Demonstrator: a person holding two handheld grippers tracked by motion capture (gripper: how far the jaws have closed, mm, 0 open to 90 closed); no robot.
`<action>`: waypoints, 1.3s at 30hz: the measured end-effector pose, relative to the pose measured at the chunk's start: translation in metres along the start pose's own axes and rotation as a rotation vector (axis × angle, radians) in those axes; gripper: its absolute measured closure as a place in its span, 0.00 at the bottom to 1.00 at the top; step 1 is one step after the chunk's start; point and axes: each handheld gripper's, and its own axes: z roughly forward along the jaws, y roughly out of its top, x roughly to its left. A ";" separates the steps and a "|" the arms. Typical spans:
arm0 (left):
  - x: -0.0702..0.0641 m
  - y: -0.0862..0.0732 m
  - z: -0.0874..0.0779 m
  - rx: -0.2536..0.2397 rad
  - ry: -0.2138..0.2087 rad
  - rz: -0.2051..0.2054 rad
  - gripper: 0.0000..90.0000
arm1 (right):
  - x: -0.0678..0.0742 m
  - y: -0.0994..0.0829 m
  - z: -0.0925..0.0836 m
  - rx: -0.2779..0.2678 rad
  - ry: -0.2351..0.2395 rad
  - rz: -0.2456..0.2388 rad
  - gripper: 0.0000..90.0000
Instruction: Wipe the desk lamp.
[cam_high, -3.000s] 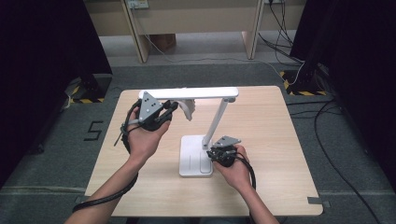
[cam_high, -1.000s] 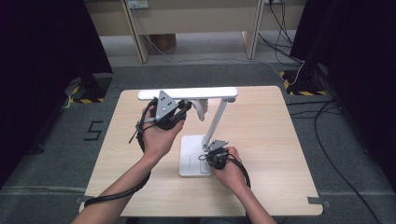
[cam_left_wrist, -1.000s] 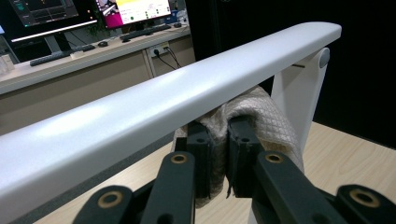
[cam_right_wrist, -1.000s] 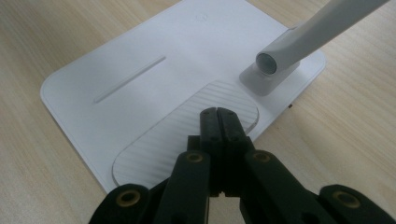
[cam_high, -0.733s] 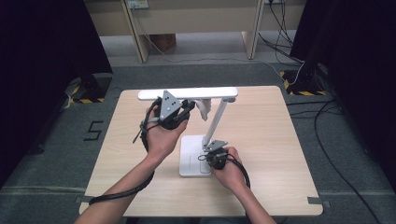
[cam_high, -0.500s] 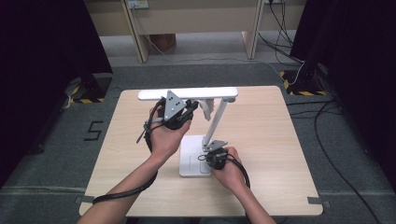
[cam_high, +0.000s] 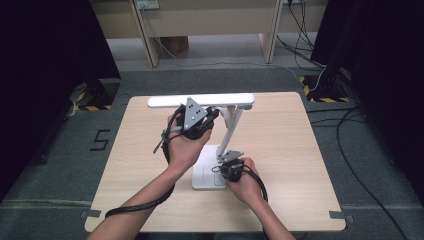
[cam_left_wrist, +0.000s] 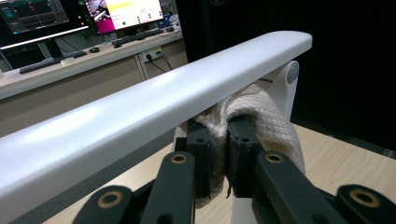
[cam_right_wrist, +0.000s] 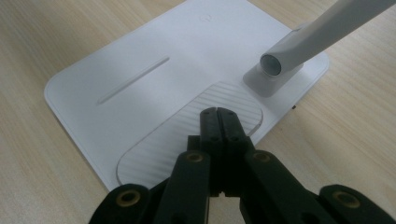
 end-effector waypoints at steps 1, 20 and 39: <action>-0.001 0.000 0.001 0.000 -0.001 0.001 0.90 | 0.000 0.000 0.000 0.000 0.000 0.000 1.00; -0.017 0.004 0.016 0.009 -0.003 0.029 0.90 | 0.001 0.000 0.000 0.001 0.003 -0.004 1.00; -0.026 -0.008 0.026 0.046 -0.030 0.041 0.90 | 0.001 0.000 0.000 -0.004 0.000 -0.007 1.00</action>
